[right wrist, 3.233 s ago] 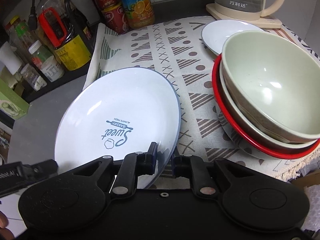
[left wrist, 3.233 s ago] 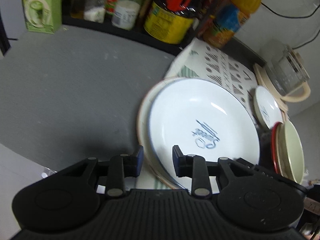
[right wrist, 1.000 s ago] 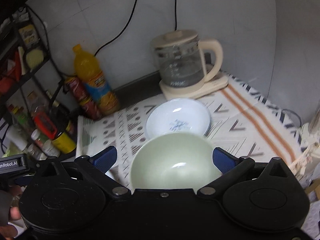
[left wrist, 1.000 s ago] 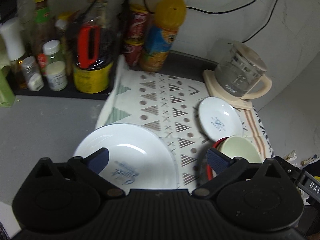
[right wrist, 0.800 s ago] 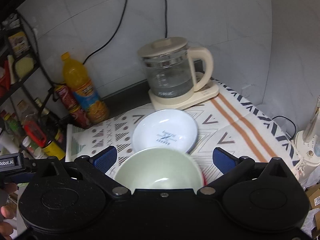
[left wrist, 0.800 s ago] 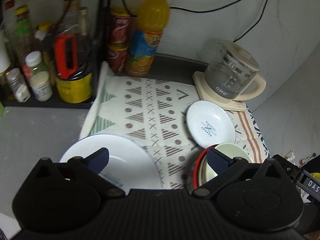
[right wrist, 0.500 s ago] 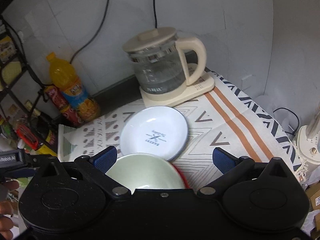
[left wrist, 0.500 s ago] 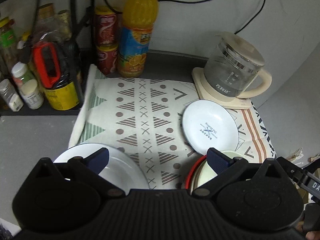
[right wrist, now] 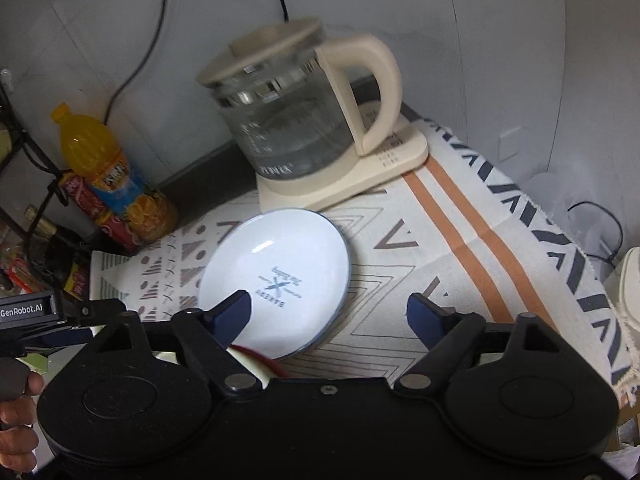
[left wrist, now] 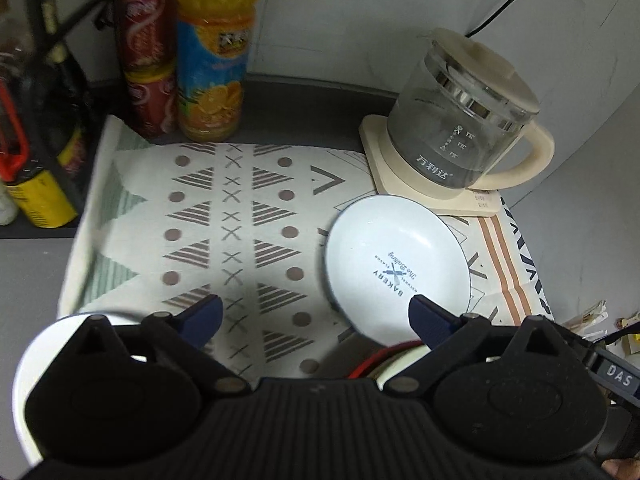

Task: Organize plates and bowls
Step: 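Move both grippers to the 'BAKERY' plate and close on its rim, then lift the 'BAKERY' plate and carry it toward the plate stack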

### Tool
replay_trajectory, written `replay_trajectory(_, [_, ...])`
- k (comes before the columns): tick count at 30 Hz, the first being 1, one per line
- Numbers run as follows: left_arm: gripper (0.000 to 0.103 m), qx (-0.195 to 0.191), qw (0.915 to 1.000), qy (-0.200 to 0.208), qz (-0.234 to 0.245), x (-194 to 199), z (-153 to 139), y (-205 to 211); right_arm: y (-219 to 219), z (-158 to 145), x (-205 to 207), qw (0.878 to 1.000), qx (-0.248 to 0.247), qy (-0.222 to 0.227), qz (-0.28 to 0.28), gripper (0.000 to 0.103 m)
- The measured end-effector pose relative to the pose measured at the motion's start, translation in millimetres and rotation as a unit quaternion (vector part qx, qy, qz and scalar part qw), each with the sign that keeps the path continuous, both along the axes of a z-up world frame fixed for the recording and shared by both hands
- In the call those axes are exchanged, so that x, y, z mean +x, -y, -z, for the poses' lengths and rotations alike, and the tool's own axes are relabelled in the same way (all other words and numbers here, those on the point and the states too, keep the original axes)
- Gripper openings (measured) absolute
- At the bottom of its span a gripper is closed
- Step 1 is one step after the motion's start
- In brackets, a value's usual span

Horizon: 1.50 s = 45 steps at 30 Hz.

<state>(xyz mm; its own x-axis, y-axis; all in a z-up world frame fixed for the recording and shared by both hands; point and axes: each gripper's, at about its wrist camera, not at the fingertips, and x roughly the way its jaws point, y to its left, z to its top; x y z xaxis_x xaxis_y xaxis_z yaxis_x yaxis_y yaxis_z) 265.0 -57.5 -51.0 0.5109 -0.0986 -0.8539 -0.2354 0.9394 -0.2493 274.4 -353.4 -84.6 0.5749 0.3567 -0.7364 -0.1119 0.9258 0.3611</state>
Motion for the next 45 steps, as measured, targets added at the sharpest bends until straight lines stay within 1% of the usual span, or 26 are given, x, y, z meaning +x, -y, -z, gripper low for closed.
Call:
replay_trajectory(1, [0.095, -0.003, 1.0000, -0.003, 0.000, 4.4, 4.8, 1.2, 0.8, 4.6, 4.1, 1.000, 0.005, -0.004, -0.007, 0.071])
replay_trajectory(3, [0.092, -0.012, 0.9999, -0.012, -0.002, 13.2, 14.6, 2.6, 1.7, 14.4, 12.7, 1.000, 0.013, -0.016, -0.017, 0.065])
replay_trajectory(4, [0.087, -0.014, 0.9998, -0.016, -0.007, 17.0, 18.8, 3.1, 2.2, 19.4, 17.1, 0.999, 0.016, -0.022, -0.018, 0.063])
replay_trajectory(5, [0.083, -0.020, 0.9995, -0.021, -0.011, 20.7, 23.0, 3.1, 3.0, 23.8, 21.2, 0.999, 0.019, -0.028, -0.019, 0.062])
replay_trajectory(6, [0.076, -0.029, 0.9991, -0.026, -0.014, 24.3, 26.9, 3.1, 3.5, 27.8, 25.0, 0.999, 0.022, -0.033, -0.020, 0.061])
replay_trajectory(7, [0.072, -0.034, 0.9988, -0.031, -0.018, 27.8, 30.5, 3.1, 3.5, 31.0, 28.8, 0.999, 0.024, -0.036, -0.022, 0.061])
replay_trajectory(8, [0.070, -0.032, 0.9986, -0.036, -0.022, 31.5, 33.6, 3.7, 3.3, 34.1, 32.7, 0.999, 0.028, -0.038, -0.024, 0.061])
replay_trajectory(10, [0.063, -0.028, 0.9985, -0.042, -0.023, 38.1, 39.3, 5.7, 1.5, 40.6, 40.3, 0.998, 0.029, -0.043, -0.030, 0.060])
replay_trajectory(11, [0.062, -0.029, 0.9983, -0.045, -0.022, 41.5, 42.5, 6.5, -0.3, 44.2, 44.2, 0.998, 0.027, -0.047, -0.033, 0.059])
replay_trajectory(14, [0.053, -0.031, 0.9974, -0.059, -0.026, 52.0, 53.3, 6.5, -5.9, 55.4, 55.1, 0.997, 0.028, -0.062, -0.042, 0.054])
replay_trajectory(16, [0.043, -0.036, 0.9967, -0.068, -0.026, 58.4, 60.9, 6.0, -9.3, 60.8, 60.9, 0.996, 0.028, -0.070, -0.047, 0.051])
replay_trajectory(20, [0.034, -0.042, 0.9949, -0.087, -0.029, 69.4, 73.8, 2.8, -15.3, 70.7, 70.2, 0.994, 0.026, -0.087, -0.056, 0.046])
replay_trajectory(22, [0.028, -0.048, 0.9932, -0.100, -0.036, 73.1, 80.9, -0.8, -17.2, 73.9, 73.5, 0.994, 0.025, -0.092, -0.061, 0.041])
replay_trajectory(25, [0.024, -0.062, 0.9919, -0.104, -0.037, 76.1, 87.2, -3.6, -18.6, 77.9, 77.7, 0.993, 0.028, -0.100, -0.064, 0.035])
replay_trajectory(29, [0.020, -0.076, 0.9907, -0.108, -0.033, 80.1, 93.4, -2.7, -19.1, 80.3, 82.5, 0.992, 0.034, -0.099, -0.072, 0.032])
replay_trajectory(32, [0.017, -0.087, 0.9896, -0.109, -0.032, 82.8, 97.6, -1.7, -17.5, 82.2, 86.9, 0.992, 0.043, -0.100, -0.070, 0.026])
replay_trajectory(34, [0.015, -0.087, 0.9900, -0.108, -0.025, 84.6, 99.7, 0.8, -15.6, 83.4, 89.8, 0.991, 0.051, -0.106, -0.066, 0.020])
replay_trajectory(38, [0.013, -0.084, 0.9909, -0.105, -0.009, 88.9, 102.1, 6.0, -15.4, 84.5, 89.3, 0.991, 0.051, -0.104, -0.066, 0.018])
replay_trajectory(40, [0.013, -0.081, 0.9913, -0.104, -0.006, 90.3, 102.0, 7.8, -14.0, 83.9, 89.3, 0.992, 0.049, -0.102, -0.062, 0.012])
replay_trajectory(43, [0.013, -0.091, 0.9909, -0.098, -0.012, 88.4, 101.3, 5.9, -11.1, 77.3, 86.4, 0.993, 0.057, -0.086, -0.059, 0.011])
replay_trajectory(45, [0.013, -0.091, 0.9917, -0.091, -0.008, 85.6, 96.4, 5.0, -9.1, 71.1, 86.1, 0.993, 0.068, -0.083, -0.054, 0.011])
